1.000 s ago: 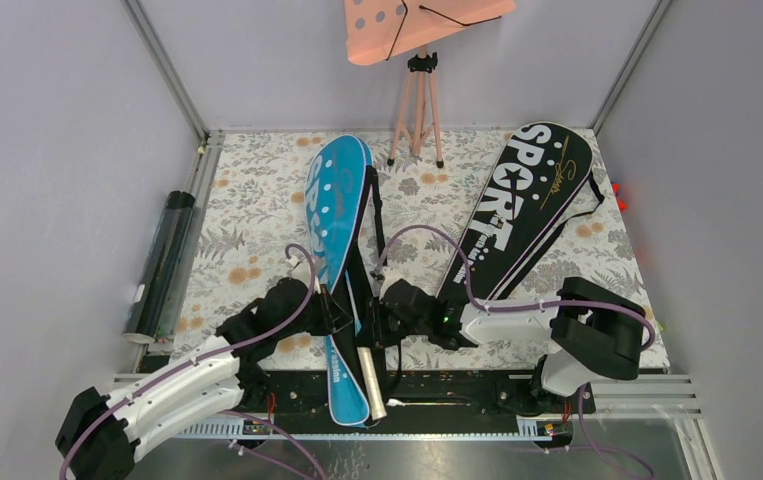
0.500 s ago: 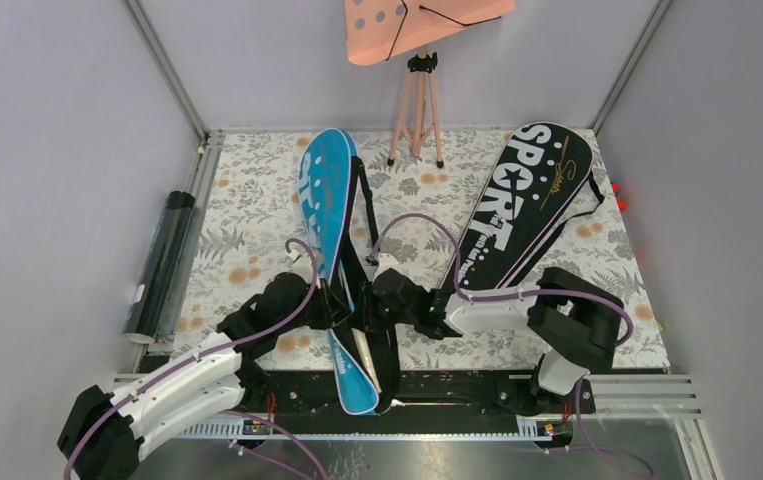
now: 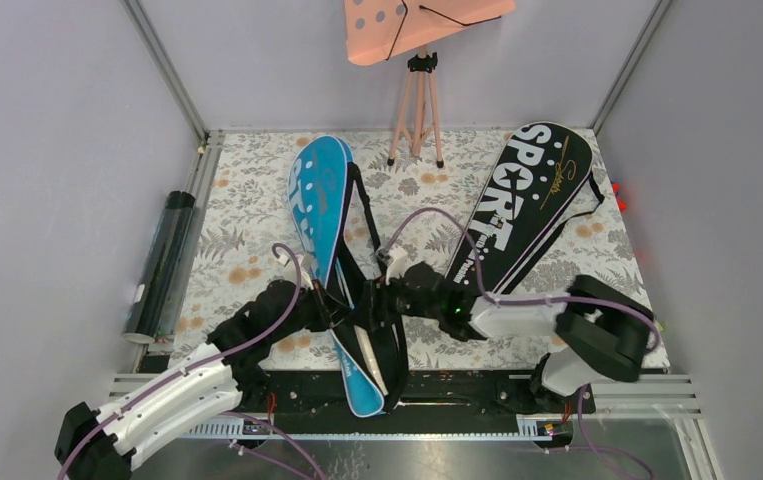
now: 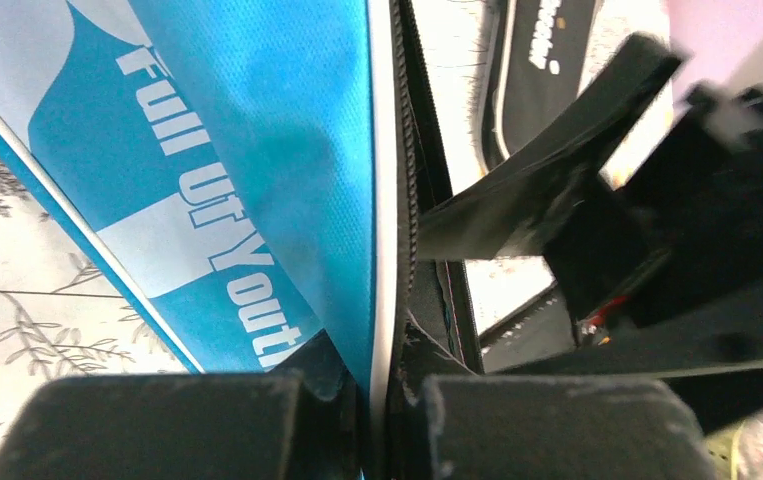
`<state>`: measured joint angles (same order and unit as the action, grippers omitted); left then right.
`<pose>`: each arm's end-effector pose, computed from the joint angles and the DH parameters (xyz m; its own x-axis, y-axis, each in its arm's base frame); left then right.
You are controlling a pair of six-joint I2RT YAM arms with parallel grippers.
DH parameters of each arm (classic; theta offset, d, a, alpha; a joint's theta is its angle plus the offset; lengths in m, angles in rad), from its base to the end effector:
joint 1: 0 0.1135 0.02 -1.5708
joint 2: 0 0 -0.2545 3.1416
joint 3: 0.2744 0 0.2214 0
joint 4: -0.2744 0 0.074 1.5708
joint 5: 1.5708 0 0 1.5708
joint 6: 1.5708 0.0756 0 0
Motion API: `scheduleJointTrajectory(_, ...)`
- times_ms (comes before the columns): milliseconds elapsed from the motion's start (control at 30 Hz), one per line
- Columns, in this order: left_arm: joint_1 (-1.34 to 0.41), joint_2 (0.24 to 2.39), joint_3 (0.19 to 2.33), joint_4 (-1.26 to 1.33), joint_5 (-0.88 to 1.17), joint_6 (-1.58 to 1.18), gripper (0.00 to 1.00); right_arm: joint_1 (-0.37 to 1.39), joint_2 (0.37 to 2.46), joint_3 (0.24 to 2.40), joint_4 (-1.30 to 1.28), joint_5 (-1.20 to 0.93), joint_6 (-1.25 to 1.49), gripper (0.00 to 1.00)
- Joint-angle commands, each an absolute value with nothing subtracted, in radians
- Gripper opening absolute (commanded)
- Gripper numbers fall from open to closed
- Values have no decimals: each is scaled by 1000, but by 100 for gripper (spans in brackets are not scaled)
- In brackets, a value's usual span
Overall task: Pack up the badminton gear
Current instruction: Adjust the racket in the racket bag.
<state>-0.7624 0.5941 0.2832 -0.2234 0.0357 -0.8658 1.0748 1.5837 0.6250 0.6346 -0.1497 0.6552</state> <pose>0.1132 -0.1118 0.1717 -0.7812 -0.3063 -0.5439 0.1812 0.7225 -0.6672 0.1499 0.3007 0.1807 -0.6911 -0.0111 -0.7227 -0.6506 0.4452 0.6153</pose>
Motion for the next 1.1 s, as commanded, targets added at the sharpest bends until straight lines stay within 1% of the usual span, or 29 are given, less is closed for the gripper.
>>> scheduleJointTrajectory(0, -778, 549, 284, -52, 76, -925, 0, 1026, 1348, 628, 574, -209, 514, 76)
scheduleJointTrajectory(67, -778, 551, 285, -59, 72, -918, 0, 1024, 1281, 632, 457, -132, 420, 79)
scheduleJointTrajectory(200, -778, 562, 281, -26, 93, -904, 0, 1021, 1227, 629, 355, 4, 254, 92)
scheduleJointTrajectory(300, -779, 567, 277, -5, 107, -900, 0, 1018, 1277, 650, 337, 72, 206, 92)
scheduleJointTrajectory(367, -779, 570, 278, -4, 109, -894, 0, 1015, 1334, 663, 375, 67, 195, 91)
scheduleJointTrajectory(467, -778, 568, 258, 37, 107, -898, 0, 1003, 1473, 717, 458, 24, 197, 82)
scheduleJointTrajectory(533, -778, 570, 240, 74, 113, -900, 0, 999, 1562, 790, 479, 4, 200, 76)
scheduleJointTrajectory(567, -778, 573, 236, 81, 115, -900, 0, 998, 1594, 806, 495, 2, 202, 66)
scheduleJointTrajectory(600, -778, 576, 232, 88, 113, -898, 0, 998, 1621, 829, 522, -19, 202, 50)
scheduleJointTrajectory(633, -778, 580, 228, 96, 113, -893, 0, 997, 1636, 835, 563, -10, 194, 27)
scheduleJointTrajectory(667, -778, 585, 224, 108, 114, -883, 0, 997, 1642, 838, 598, -11, 167, 9)
scheduleJointTrajectory(700, -779, 588, 223, 120, 115, -867, 0, 994, 1637, 846, 622, -13, 125, 0)
scheduleJointTrajectory(733, -778, 593, 227, 133, 120, -850, 0, 990, 1626, 863, 618, -9, 78, 0)
scheduleJointTrajectory(767, -779, 600, 239, 139, 125, -822, 3, 982, 1606, 886, 591, -23, 32, 0)
scheduleJointTrajectory(800, -778, 610, 262, 138, 127, -788, 8, 969, 1584, 912, 547, -57, -20, 0)
scheduleJointTrajectory(833, -779, 616, 291, 132, 122, -746, 20, 954, 1557, 934, 511, -102, -55, 0)
scheduleJointTrajectory(867, -779, 624, 330, 120, 109, -702, 33, 937, 1529, 950, 472, -159, -93, 0)
scheduleJointTrajectory(900, -779, 628, 367, 108, 90, -651, 48, 923, 1503, 967, 429, -210, -137, 0)
scheduleJointTrajectory(933, -778, 631, 406, 102, 67, -593, 64, 910, 1481, 985, 381, -232, -186, 0)
scheduleJointTrajectory(967, -778, 633, 440, 102, 18, -561, 78, 902, 1465, 1009, 319, -241, -230, 0)
scheduleJointTrajectory(1000, -778, 634, 468, 111, -83, -541, 87, 892, 1453, 1043, 244, -252, -270, 0)
scheduleJointTrajectory(1067, -778, 633, 549, 130, -156, -465, 98, 863, 1445, 1107, 121, -279, -306, 0)
